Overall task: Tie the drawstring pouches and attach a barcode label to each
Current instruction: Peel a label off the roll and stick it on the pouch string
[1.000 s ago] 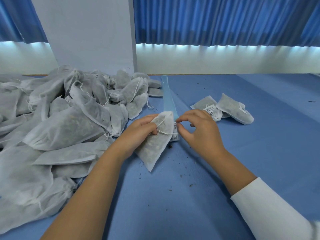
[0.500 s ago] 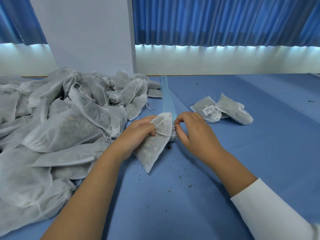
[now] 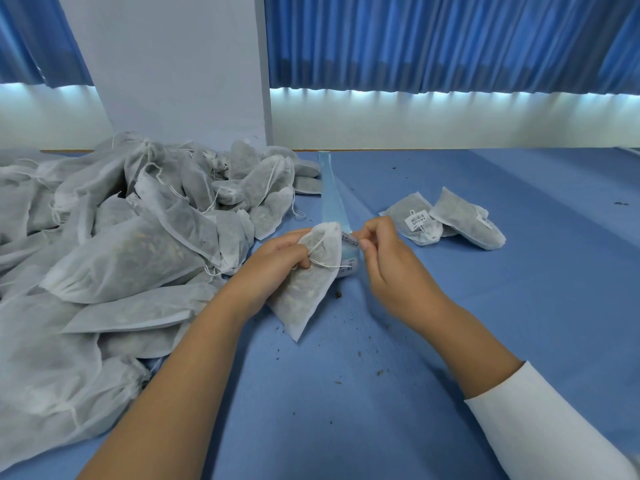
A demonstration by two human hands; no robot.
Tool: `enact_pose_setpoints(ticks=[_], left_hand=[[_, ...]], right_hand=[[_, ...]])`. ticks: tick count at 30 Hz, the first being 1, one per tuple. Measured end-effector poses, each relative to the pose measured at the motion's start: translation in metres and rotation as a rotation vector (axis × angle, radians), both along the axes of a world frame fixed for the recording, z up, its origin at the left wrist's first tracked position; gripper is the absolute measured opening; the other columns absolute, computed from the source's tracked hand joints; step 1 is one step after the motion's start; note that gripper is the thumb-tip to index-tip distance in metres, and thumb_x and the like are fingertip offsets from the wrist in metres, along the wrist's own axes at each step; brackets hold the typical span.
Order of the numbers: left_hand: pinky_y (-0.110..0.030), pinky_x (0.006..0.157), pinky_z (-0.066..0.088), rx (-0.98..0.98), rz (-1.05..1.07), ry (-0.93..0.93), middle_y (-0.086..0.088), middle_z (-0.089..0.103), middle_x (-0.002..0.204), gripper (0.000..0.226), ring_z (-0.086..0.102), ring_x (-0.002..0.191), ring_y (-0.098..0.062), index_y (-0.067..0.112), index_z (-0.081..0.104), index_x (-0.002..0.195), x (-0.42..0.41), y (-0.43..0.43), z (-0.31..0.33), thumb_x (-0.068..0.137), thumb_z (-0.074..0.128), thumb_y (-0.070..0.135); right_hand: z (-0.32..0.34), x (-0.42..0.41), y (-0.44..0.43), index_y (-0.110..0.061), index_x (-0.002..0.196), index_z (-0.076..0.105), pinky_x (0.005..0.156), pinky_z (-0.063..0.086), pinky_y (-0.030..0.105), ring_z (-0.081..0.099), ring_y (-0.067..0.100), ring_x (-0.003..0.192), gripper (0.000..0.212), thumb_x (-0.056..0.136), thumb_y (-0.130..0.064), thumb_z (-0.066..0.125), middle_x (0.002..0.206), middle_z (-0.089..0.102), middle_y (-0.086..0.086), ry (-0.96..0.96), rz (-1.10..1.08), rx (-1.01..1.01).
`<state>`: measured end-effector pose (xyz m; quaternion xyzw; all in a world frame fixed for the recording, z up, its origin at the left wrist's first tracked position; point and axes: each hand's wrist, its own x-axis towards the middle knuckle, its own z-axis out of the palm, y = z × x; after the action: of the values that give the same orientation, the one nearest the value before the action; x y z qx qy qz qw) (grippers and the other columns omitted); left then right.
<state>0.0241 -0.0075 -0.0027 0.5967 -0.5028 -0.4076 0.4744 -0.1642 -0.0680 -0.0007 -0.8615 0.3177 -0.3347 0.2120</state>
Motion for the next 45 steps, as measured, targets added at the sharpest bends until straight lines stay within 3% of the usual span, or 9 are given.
enact_pose_setpoints(ticks=[3, 7, 9, 17, 20, 27, 34, 38, 45], left_hand=[[-0.025, 0.077, 0.043, 0.000, 0.013, 0.002, 0.014, 0.073, 0.100, 0.049, 0.061, 0.084, -0.006, 0.027, 0.074, 0.106, -0.001, 0.000, 0.000, 0.063, 0.051, 0.022], [-0.029, 0.077, 0.041, 0.009, 0.029, 0.021, 0.015, 0.067, 0.081, 0.048, 0.057, 0.083, -0.012, 0.038, 0.075, 0.101, -0.002, 0.000, 0.001, 0.063, 0.051, 0.022], [-0.031, 0.079, 0.038, 0.012, 0.034, 0.037, 0.013, 0.064, 0.077, 0.043, 0.055, 0.083, -0.014, 0.034, 0.076, 0.096, -0.002, 0.000, 0.001, 0.063, 0.052, 0.023], [-0.028, 0.079, 0.044, 0.014, 0.032, 0.045, 0.015, 0.068, 0.080, 0.040, 0.062, 0.080, -0.008, 0.038, 0.076, 0.095, -0.003, 0.002, 0.001, 0.065, 0.055, 0.022], [-0.026, 0.077, 0.045, -0.003, 0.041, 0.059, 0.016, 0.069, 0.082, 0.047, 0.063, 0.079, -0.005, 0.038, 0.074, 0.104, -0.002, 0.001, 0.000, 0.065, 0.055, 0.022], [-0.026, 0.081, 0.046, -0.021, 0.053, 0.061, 0.016, 0.072, 0.090, 0.052, 0.065, 0.083, -0.004, 0.043, 0.072, 0.108, -0.004, 0.000, -0.001, 0.064, 0.055, 0.023], [-0.031, 0.088, 0.051, -0.117, 0.083, 0.089, 0.015, 0.072, 0.113, 0.043, 0.069, 0.102, -0.008, 0.046, 0.070, 0.108, -0.002, 0.002, -0.001, 0.066, 0.073, 0.040], [-0.036, 0.087, 0.056, -0.119, 0.199, 0.158, 0.002, 0.076, 0.102, 0.051, 0.073, 0.095, -0.016, 0.024, 0.072, 0.105, -0.001, 0.003, 0.001, 0.059, 0.086, 0.042], [-0.026, 0.075, 0.057, -0.082, 0.161, 0.106, -0.001, 0.077, 0.093, 0.032, 0.073, 0.086, -0.016, 0.017, 0.074, 0.101, -0.016, 0.010, 0.009, 0.072, 0.087, 0.017]], right_hand=[[0.002, -0.002, -0.001, -0.022, 0.098, 0.034, 0.053, 0.030, 0.023, 0.042, 0.002, 0.059, 0.008, 0.104, -0.018, 0.034, 0.068, 0.042, -0.007, -0.050, -0.012, 0.009], [0.003, -0.002, -0.001, -0.020, 0.098, 0.041, 0.075, 0.036, 0.004, 0.050, -0.020, 0.090, 0.010, 0.104, -0.013, 0.038, 0.098, 0.055, -0.015, -0.232, 0.005, 0.158], [0.006, -0.002, -0.002, -0.021, 0.096, 0.046, 0.079, 0.036, 0.003, 0.051, -0.017, 0.092, 0.011, 0.102, -0.012, 0.044, 0.100, 0.056, -0.017, -0.331, -0.017, 0.186], [0.012, -0.003, -0.003, -0.016, 0.092, 0.056, 0.091, 0.052, 0.049, 0.061, 0.009, 0.085, 0.015, 0.093, -0.002, 0.060, 0.087, 0.063, -0.006, -0.585, -0.022, 0.324], [0.011, -0.005, -0.005, -0.020, 0.097, 0.058, 0.090, 0.051, 0.053, 0.065, 0.013, 0.088, 0.016, 0.093, -0.005, 0.062, 0.088, 0.070, 0.004, -0.593, -0.038, 0.363], [0.009, -0.005, -0.007, -0.023, 0.120, 0.053, 0.096, 0.050, 0.050, 0.062, 0.001, 0.077, 0.033, 0.092, -0.009, 0.063, 0.074, 0.070, -0.014, -0.583, -0.066, 0.439], [0.014, -0.008, -0.007, -0.019, 0.107, 0.055, 0.072, 0.054, 0.021, 0.066, 0.004, 0.079, 0.022, 0.092, -0.005, 0.063, 0.078, 0.073, -0.006, -0.715, -0.010, 0.566], [0.021, -0.009, -0.001, -0.018, 0.098, 0.053, 0.062, 0.051, 0.021, 0.064, 0.009, 0.075, 0.020, 0.091, -0.001, 0.063, 0.080, 0.074, -0.001, -0.807, 0.078, 0.645], [0.023, -0.002, 0.013, -0.015, 0.099, 0.048, 0.055, 0.049, 0.021, 0.058, 0.020, 0.062, 0.021, 0.091, 0.000, 0.062, 0.083, 0.074, 0.003, -0.764, 0.204, 0.707]])
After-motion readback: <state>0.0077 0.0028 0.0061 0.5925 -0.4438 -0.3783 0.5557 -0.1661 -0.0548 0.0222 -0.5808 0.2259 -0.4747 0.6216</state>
